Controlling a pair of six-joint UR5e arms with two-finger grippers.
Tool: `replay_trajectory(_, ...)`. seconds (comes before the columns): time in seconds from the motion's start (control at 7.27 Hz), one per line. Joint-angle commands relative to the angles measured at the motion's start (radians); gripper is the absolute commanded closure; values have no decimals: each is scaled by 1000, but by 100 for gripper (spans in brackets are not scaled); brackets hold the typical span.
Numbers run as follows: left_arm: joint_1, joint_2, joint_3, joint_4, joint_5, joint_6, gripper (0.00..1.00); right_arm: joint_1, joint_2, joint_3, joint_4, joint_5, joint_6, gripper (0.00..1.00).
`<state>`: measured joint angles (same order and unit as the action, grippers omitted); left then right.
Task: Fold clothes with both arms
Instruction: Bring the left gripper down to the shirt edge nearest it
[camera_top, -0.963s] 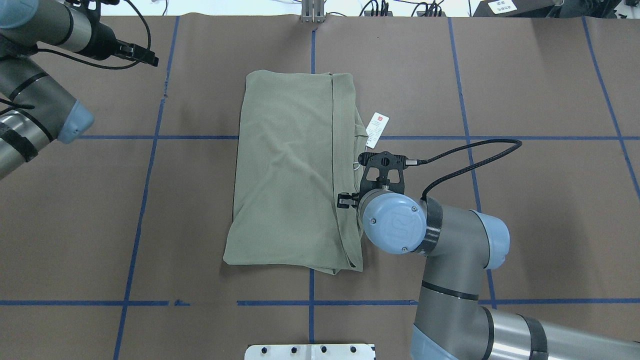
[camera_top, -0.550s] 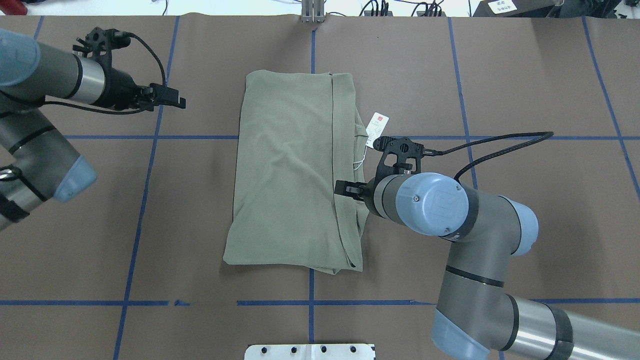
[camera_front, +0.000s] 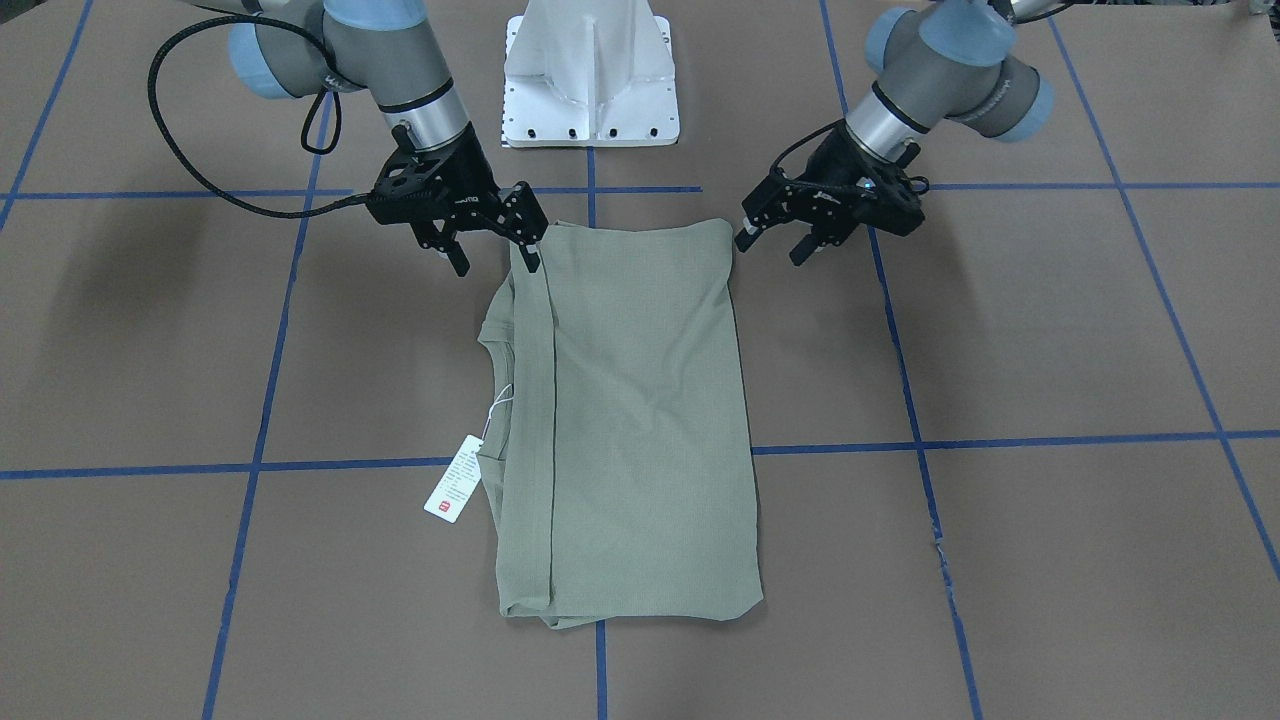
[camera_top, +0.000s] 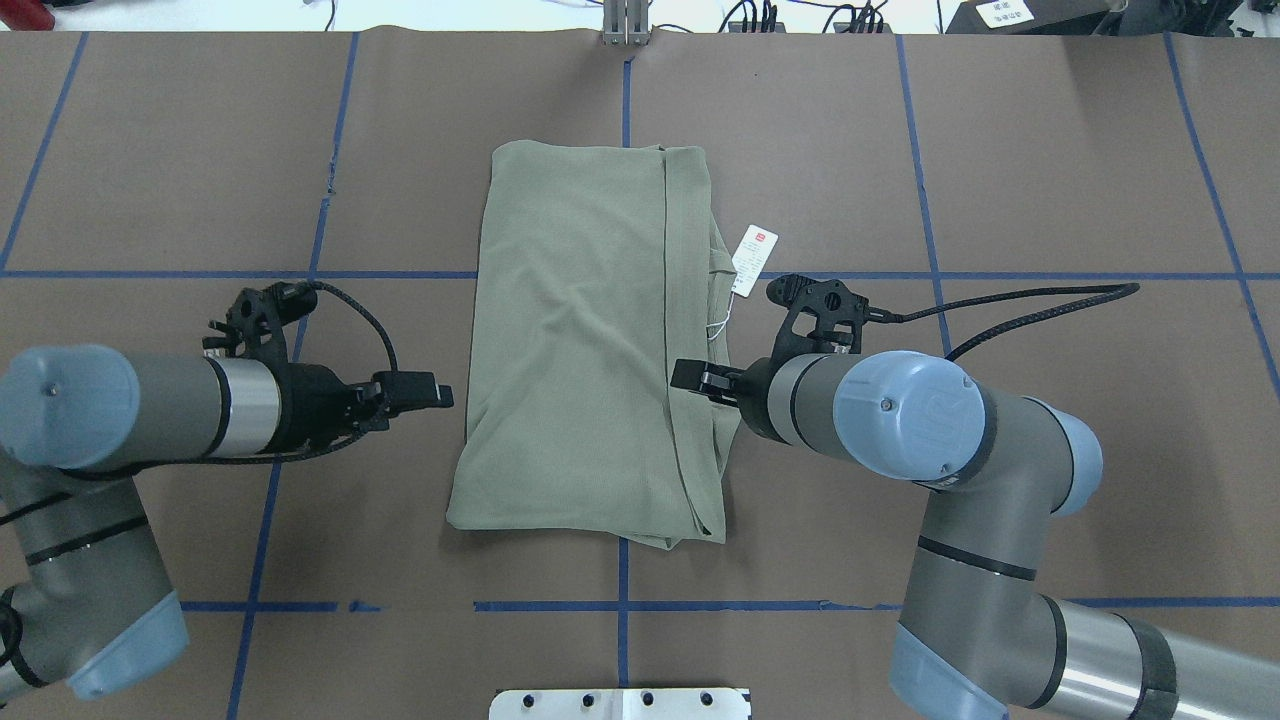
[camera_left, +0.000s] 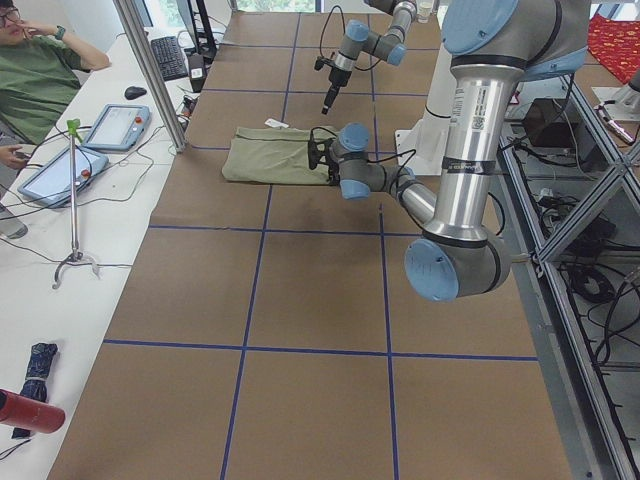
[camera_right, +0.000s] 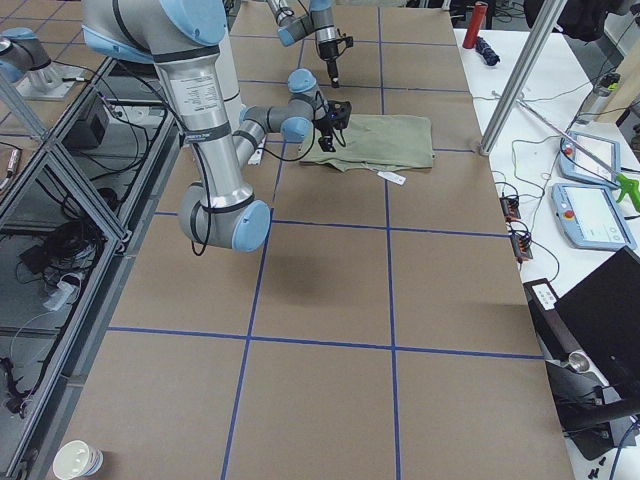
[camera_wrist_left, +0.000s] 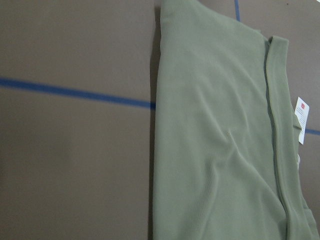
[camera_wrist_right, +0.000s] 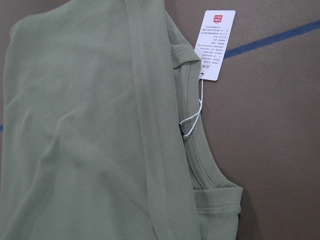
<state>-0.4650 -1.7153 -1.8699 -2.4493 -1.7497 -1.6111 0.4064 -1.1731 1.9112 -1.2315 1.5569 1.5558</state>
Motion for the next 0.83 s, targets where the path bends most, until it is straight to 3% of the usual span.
replay_trajectory(0.0,139,2,32,0,159,-233,7,0,1,0,1,-1,1,0)
replay_trajectory(0.28,175,-6,41,-2,170,-274,7,-1,1,0,1,-1,1,0)
replay_trajectory(0.69,210,-35,55,-3,234,-299,26,-1,3,0,1,-3,1,0)
